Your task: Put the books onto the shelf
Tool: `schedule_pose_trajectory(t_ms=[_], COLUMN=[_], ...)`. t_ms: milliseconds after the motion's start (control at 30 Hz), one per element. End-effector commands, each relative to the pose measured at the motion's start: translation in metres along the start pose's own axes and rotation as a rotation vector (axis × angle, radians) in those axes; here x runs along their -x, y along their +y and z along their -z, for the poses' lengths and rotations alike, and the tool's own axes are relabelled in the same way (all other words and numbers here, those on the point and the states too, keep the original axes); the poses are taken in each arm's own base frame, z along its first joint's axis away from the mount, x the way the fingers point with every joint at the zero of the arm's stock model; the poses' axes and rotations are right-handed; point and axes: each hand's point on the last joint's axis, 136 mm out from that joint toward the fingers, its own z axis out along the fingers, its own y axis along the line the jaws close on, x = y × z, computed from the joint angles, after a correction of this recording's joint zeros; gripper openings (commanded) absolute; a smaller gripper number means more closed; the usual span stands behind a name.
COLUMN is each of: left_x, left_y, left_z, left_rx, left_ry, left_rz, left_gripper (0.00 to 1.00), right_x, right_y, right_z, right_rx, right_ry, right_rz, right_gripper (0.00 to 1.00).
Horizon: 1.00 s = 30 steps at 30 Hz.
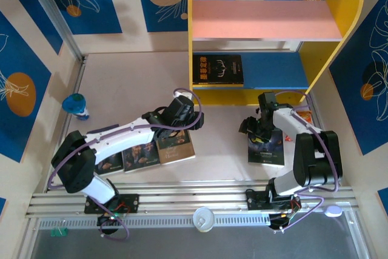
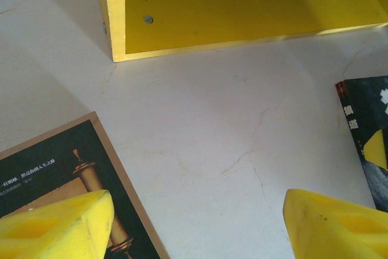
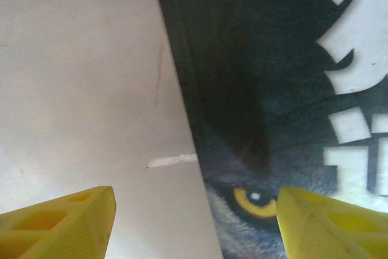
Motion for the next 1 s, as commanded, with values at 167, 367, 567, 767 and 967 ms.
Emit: schedule_pose_trajectory(t_ms=[167, 367, 567, 767, 967], left_x=[0.004, 0.008, 0.005, 0.005, 0.004], left_y=[0.004, 0.003, 0.007, 0.011, 0.011], left_z=[0.008, 0.010, 0.014, 0.019, 0.019], left_rx=[-0.011, -0.004, 0.004, 0.013, 0.013], left_ry=[-0.021, -0.023, -0.022, -0.032, -0.028], left_rz=[0.021, 0.008, 0.019, 0.025, 0.029], left_gripper=[0.74, 0.74, 0.74, 0.74, 0.74], right_x=[-0.007, -0.011, -0.017, -0.024, -0.025], right_y=[0.019, 0.047, 0.081, 0.119, 0.142], right_z=[-0.015, -0.027, -0.038, -0.047, -0.044], right_rx=[-0.004, 0.034, 0.100, 0.151, 0.190], right_ry=[0.081, 0.118, 0.143, 0.162, 0.154], right_rz=[0.041, 0.087, 0.136, 0.197, 0.235], right_gripper=[0.71, 0.71, 0.71, 0.70, 0.70])
